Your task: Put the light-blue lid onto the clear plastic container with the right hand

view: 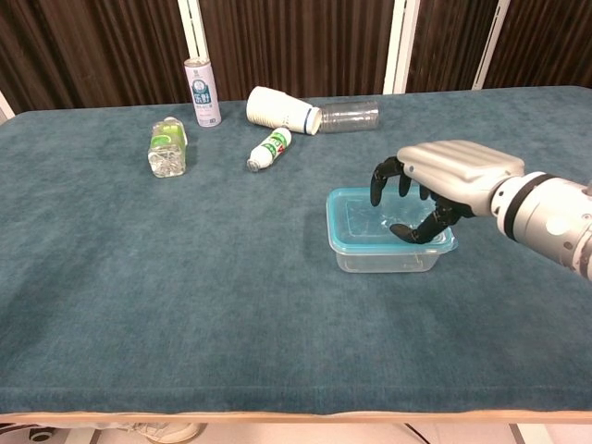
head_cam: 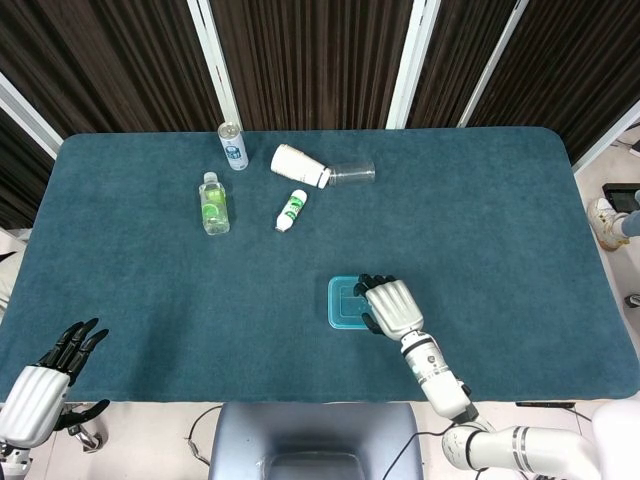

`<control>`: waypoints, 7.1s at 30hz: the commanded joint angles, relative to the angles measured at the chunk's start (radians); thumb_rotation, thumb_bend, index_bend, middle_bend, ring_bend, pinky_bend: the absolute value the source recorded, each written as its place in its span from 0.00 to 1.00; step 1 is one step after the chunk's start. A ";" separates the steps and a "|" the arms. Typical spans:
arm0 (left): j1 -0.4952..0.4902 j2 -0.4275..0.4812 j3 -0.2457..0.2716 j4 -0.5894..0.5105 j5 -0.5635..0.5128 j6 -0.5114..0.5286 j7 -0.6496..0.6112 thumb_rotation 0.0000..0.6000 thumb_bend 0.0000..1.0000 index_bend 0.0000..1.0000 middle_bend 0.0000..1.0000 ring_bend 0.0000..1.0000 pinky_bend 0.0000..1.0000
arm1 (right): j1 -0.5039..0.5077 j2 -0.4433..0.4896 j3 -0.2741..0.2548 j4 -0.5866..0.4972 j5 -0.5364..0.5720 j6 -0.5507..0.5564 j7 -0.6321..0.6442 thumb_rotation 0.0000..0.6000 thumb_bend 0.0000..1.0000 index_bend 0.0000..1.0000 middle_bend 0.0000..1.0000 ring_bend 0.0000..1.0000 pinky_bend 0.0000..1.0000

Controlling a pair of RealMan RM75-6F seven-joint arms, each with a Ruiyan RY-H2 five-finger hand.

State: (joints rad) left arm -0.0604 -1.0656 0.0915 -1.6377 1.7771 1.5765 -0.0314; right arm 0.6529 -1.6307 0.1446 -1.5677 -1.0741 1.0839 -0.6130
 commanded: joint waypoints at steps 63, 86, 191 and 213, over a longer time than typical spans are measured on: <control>0.000 0.000 0.009 0.004 0.019 0.002 0.006 1.00 0.44 0.11 0.00 0.00 0.38 | 0.055 -0.118 0.018 0.250 -0.232 -0.076 0.385 1.00 0.54 0.46 0.36 0.34 0.47; 0.002 0.001 0.011 0.010 0.025 0.011 -0.006 1.00 0.44 0.11 0.00 0.00 0.38 | 0.052 -0.142 -0.012 0.343 -0.263 -0.111 0.472 1.00 0.53 0.45 0.36 0.33 0.46; 0.001 0.002 0.014 0.013 0.029 0.013 -0.014 1.00 0.44 0.11 0.00 0.01 0.38 | -0.058 -0.058 -0.175 0.359 -0.568 0.056 0.774 1.00 0.54 0.43 0.36 0.32 0.45; 0.000 -0.002 0.013 0.011 0.026 0.007 0.001 1.00 0.44 0.11 0.00 0.01 0.38 | -0.047 -0.038 -0.167 0.280 -0.611 0.095 0.774 1.00 0.53 0.43 0.36 0.32 0.45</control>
State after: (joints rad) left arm -0.0608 -1.0678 0.1040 -1.6263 1.8030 1.5836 -0.0307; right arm 0.6043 -1.6661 -0.0225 -1.2887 -1.6837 1.1806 0.1587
